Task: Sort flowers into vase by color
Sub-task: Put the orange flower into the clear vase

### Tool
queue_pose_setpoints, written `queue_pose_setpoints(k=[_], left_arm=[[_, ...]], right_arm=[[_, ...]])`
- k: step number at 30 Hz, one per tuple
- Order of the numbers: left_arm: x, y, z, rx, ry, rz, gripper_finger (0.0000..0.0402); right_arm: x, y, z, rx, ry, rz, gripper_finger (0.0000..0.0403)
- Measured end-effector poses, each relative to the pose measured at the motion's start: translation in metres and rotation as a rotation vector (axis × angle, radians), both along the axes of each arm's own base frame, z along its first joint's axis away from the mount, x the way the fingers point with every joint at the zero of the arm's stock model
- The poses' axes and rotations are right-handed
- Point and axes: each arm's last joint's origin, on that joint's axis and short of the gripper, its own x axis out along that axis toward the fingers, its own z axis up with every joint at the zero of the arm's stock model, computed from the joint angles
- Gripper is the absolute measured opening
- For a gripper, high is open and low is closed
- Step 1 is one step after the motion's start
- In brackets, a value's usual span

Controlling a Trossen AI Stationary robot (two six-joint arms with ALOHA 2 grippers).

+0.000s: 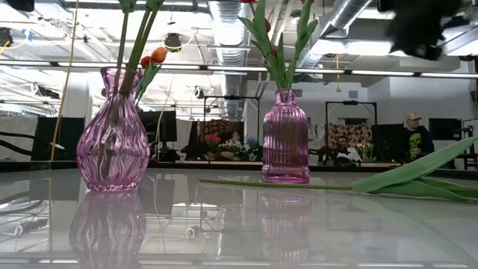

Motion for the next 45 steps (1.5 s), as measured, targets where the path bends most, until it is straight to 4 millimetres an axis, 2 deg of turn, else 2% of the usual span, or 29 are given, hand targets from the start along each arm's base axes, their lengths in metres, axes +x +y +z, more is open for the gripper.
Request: queue_pose_setpoints(k=[8,14,29,45], left_arm=[[0.001,-0.002,-0.004,-0.014,-0.003,-0.010,0.0165],[0.003,-0.004,-0.011,-0.018,0.008,-0.015,0.0165],[0.004,-0.007,-0.014,-0.007,0.002,-0.074,0.0165],[0.004,-0.007,-0.014,-0.009,0.002,-0.075,0.0165]], right_arm=[[0.005,0.019,-0.035,0.143,0.341,-0.224,0.0168],[0.009,0.035,-0.054,0.195,0.502,-0.342,0.0168],[0.015,0.075,-0.094,0.216,0.720,-0.501,0.0168],[0.017,0.102,-0.128,0.183,0.784,-0.612,0.0168]])
